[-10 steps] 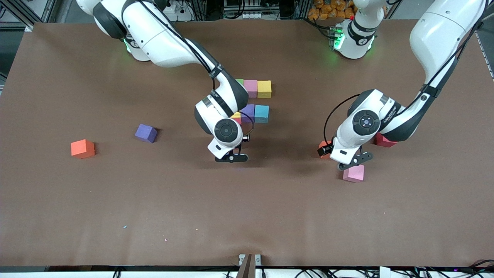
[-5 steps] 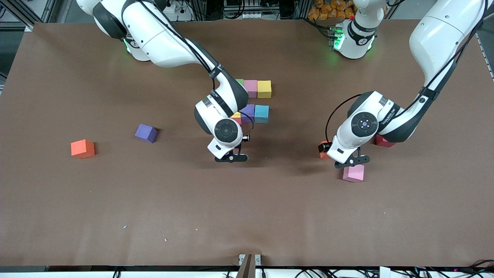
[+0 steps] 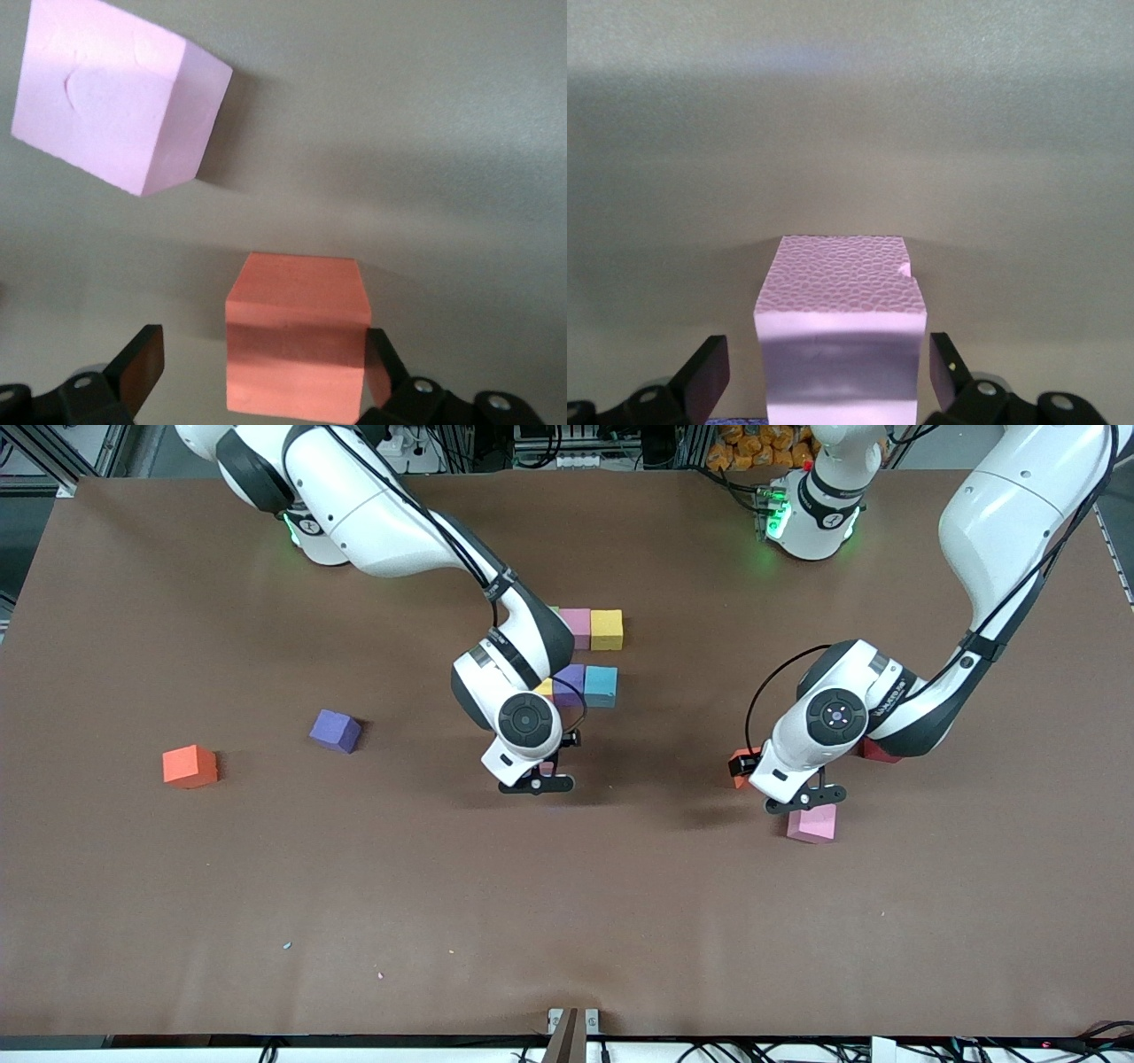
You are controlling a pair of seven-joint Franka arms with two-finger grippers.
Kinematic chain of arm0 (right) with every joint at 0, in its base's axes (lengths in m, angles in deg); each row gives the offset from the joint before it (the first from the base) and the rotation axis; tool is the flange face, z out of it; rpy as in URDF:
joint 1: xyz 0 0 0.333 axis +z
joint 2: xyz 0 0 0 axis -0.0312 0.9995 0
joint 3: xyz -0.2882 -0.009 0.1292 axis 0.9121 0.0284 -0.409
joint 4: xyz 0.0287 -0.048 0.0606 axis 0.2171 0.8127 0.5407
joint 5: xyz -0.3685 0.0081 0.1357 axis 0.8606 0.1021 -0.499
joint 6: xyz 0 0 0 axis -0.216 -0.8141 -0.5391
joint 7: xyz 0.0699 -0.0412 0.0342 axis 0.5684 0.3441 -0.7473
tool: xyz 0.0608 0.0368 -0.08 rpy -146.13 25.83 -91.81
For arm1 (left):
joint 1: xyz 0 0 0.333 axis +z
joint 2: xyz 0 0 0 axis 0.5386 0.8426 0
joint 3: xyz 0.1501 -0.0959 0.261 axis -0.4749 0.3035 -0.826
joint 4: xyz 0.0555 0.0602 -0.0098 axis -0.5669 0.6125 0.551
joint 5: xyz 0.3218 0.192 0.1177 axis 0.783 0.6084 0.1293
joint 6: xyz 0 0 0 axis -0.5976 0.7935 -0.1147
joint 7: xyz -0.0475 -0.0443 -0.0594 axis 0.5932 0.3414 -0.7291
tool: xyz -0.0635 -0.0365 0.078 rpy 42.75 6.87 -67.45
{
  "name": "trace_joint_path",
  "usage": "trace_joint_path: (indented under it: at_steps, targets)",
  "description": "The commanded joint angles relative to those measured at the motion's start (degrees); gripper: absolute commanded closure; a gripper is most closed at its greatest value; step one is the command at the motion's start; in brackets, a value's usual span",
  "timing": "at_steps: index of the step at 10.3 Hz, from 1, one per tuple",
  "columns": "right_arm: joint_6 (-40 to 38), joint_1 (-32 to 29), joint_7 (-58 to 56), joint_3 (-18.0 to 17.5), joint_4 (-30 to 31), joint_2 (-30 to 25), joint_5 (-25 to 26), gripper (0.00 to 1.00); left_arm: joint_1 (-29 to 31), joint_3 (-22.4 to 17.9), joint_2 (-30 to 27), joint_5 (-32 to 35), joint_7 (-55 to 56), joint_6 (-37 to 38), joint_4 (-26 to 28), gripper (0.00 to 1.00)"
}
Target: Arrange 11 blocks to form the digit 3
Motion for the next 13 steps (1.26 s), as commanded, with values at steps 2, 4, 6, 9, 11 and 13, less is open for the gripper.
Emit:
trace_joint_path:
  at_steps: [2, 4, 6, 9, 11, 13]
  targets:
    - [-1.4, -0.5, -0.3, 0.3, 0.1, -4.1, 0.2, 0.0, -0.3, 0.3, 1.1, 1.5, -0.5, 0.2, -1.5, 0.0]
    - [-2.7, -2.0, -2.5, 0.6, 0.1, -6.7, 0.3, 0.0, -0.7, 0.2, 1.8, 1.5, -0.4, -0.1, -1.6, 0.0]
    - [-5.6, -6.3, -9.5, 0.9, 0.2, -10.3, 1.4, 0.0, -1.1, 0.2, 3.3, 1.6, -0.4, -0.6, -2.6, 0.0]
    - [-8.0, -14.6, -19.7, 1.0, 1.8, -15.8, 1.5, 0.0, -1.4, -0.4, 3.4, 2.3, 0.1, -0.8, -2.6, 0.03]
    - [-8.3, -21.0, -25.7, 1.0, 6.3, -21.0, 1.5, 0.0, -1.4, -0.5, 3.5, 5.0, -0.3, -0.7, -2.3, 0.41]
    - [-9.5, -26.1, -28.6, 1.0, 11.0, -27.2, 1.6, 0.0, -1.3, -0.6, 3.3, 4.3, 1.2, -0.7, -2.0, 0.87]
